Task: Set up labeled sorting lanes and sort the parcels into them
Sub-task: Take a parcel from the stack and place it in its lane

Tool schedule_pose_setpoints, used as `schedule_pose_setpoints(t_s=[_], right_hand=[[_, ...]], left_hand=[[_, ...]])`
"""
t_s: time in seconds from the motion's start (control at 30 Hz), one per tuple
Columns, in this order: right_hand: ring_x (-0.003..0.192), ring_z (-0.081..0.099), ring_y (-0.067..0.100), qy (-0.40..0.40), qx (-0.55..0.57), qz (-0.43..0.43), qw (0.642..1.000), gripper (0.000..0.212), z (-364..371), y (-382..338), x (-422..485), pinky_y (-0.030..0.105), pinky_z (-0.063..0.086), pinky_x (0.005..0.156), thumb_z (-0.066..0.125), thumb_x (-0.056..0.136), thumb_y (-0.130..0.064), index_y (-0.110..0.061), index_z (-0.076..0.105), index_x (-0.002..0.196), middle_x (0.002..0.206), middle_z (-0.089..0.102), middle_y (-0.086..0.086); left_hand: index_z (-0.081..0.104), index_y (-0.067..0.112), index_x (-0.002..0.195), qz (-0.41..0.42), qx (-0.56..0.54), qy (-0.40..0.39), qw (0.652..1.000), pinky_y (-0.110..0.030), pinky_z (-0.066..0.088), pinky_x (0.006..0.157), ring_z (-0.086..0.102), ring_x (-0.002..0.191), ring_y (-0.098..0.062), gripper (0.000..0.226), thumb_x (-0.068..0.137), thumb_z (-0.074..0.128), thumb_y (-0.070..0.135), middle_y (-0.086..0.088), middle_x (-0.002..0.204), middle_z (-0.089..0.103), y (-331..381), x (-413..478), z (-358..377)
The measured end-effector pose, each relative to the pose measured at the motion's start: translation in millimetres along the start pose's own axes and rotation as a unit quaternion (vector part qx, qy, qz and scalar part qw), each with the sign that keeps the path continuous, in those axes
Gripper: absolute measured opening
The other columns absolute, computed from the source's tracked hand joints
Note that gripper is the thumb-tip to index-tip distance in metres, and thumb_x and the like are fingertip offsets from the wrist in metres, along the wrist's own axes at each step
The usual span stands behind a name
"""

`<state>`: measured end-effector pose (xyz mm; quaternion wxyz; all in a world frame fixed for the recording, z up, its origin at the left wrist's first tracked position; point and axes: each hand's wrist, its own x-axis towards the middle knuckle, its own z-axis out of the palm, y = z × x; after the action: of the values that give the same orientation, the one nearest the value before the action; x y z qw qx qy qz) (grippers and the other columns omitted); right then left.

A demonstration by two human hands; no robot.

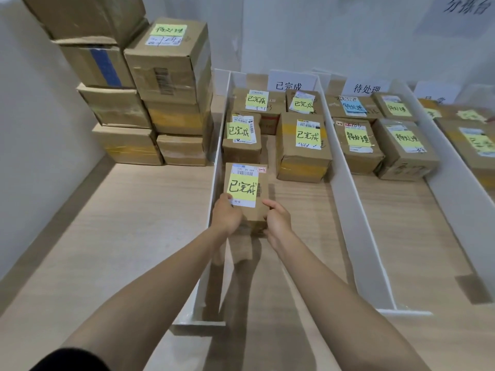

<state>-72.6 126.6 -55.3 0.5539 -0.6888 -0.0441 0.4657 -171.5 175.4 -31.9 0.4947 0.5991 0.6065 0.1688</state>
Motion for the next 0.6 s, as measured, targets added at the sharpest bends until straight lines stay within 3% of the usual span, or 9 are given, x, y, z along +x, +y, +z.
schedule_pose_setpoints(t_s=[0.1,0.17,0.3,0.37,0.5,0.53,0.6], right_hand=[[0.107,0.061,0.030,0.005,-0.005,0.005,1.000,0.048,4.7,-1.7,2.8,0.039,0.055,0.081,0.028,0.085,0.006,-0.026,0.063,0.092,0.119,0.065,0.009],[0.108,0.061,0.031,0.002,-0.002,0.007,1.000,0.048,7.6,-1.2,4.5,0.046,0.052,0.093,0.027,0.085,0.005,-0.027,0.063,0.089,0.118,0.065,0.010],[0.108,0.060,0.031,-0.012,-0.016,0.014,1.000,0.049,10.3,-0.6,5.1,0.049,0.051,0.095,0.027,0.084,0.007,-0.027,0.062,0.089,0.118,0.064,0.010],[0.108,0.060,0.029,-0.023,-0.034,0.012,0.999,0.049,9.0,-4.6,1.2,0.045,0.052,0.093,0.028,0.083,0.009,-0.024,0.063,0.097,0.119,0.063,0.010],[0.084,0.054,0.016,-0.036,-0.088,-0.011,0.995,0.044,5.1,-18.9,-11.0,0.022,0.043,0.061,0.036,0.089,0.007,-0.013,0.058,0.120,0.109,0.058,0.007],[0.085,0.056,0.016,-0.030,-0.100,-0.026,0.994,0.040,5.8,-21.5,-12.3,0.021,0.045,0.062,0.038,0.089,0.005,-0.012,0.059,0.119,0.111,0.060,0.006],[0.100,0.060,0.019,-0.006,-0.129,-0.070,0.989,0.031,8.5,-26.8,-12.6,0.030,0.053,0.081,0.046,0.088,-0.002,-0.015,0.062,0.111,0.119,0.063,0.002]], left_hand=[[0.048,0.011,0.105,0.008,-0.001,0.010,1.000,-0.026,0.046,0.075,0.054,0.108,-0.024,0.021,0.090,0.046,-0.003,-0.010,0.129,0.057,3.0,1.2,-0.3],[0.050,0.009,0.105,0.013,0.005,0.014,1.000,-0.025,0.044,0.073,0.055,0.106,-0.024,0.020,0.090,0.044,-0.003,-0.011,0.128,0.057,5.1,-0.6,-2.1],[0.051,0.005,0.111,0.021,0.005,0.025,0.999,-0.023,0.041,0.068,0.053,0.103,-0.023,0.022,0.092,0.041,-0.001,-0.010,0.129,0.056,8.8,-7.3,-7.9],[0.050,0.006,0.111,0.025,0.005,0.027,0.999,-0.024,0.040,0.071,0.051,0.098,-0.021,0.022,0.093,0.039,0.000,-0.010,0.130,0.055,10.4,-8.8,-11.4],[0.040,0.006,0.136,0.026,0.002,0.029,0.999,-0.022,0.040,0.074,0.053,0.114,-0.025,0.042,0.095,0.039,0.004,-0.010,0.134,0.052,16.8,-10.3,-22.6],[0.041,0.007,0.136,0.034,-0.001,0.031,0.999,-0.018,0.041,0.070,0.053,0.113,-0.024,0.042,0.094,0.038,0.004,-0.010,0.134,0.053,19.6,-10.7,-26.7],[0.043,0.005,0.134,0.058,0.003,0.042,0.997,-0.010,0.041,0.055,0.054,0.111,-0.023,0.040,0.095,0.037,0.003,-0.010,0.132,0.054,26.7,-11.3,-36.2]])
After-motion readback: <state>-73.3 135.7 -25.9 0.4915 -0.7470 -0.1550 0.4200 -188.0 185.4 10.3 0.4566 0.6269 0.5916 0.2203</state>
